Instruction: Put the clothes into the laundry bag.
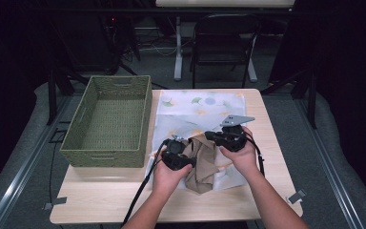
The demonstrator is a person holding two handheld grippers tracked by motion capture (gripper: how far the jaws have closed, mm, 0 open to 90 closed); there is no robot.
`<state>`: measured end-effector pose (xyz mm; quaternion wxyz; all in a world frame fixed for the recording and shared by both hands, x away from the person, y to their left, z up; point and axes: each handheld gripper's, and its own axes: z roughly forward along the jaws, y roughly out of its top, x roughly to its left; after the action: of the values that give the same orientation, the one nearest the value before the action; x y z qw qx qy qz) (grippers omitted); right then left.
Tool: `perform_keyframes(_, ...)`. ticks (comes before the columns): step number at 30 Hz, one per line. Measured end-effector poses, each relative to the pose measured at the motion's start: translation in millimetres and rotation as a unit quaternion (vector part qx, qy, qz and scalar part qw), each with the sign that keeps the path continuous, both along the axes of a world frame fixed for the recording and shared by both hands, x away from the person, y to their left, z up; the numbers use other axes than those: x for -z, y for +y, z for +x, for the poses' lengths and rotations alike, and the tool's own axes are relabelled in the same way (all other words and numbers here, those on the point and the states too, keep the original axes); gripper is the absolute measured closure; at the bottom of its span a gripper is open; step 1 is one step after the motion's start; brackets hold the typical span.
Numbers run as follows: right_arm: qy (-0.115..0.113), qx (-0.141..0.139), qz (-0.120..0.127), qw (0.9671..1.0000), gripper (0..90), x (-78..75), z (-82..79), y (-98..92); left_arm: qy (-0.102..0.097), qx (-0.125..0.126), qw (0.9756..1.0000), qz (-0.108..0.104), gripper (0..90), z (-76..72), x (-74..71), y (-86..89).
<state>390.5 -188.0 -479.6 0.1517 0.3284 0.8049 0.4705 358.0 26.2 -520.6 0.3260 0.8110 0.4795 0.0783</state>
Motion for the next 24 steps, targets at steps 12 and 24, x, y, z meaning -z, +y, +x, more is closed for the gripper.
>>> perform_keyframes(12, 0.004, -0.002, 0.0, 1.0, 89.4, 1.2, -0.1, 0.0, -0.017, 0.002, 0.9998, -0.008, 50.2, -5.7, 9.1, 4.0)
perform_keyframes(24, 0.0, -0.004, -0.003, 1.0, 89.5, 0.5, -2.3, 2.8, -0.018, -0.001, 0.9997, -0.016, 66.6, -4.5, 8.1, -1.3)
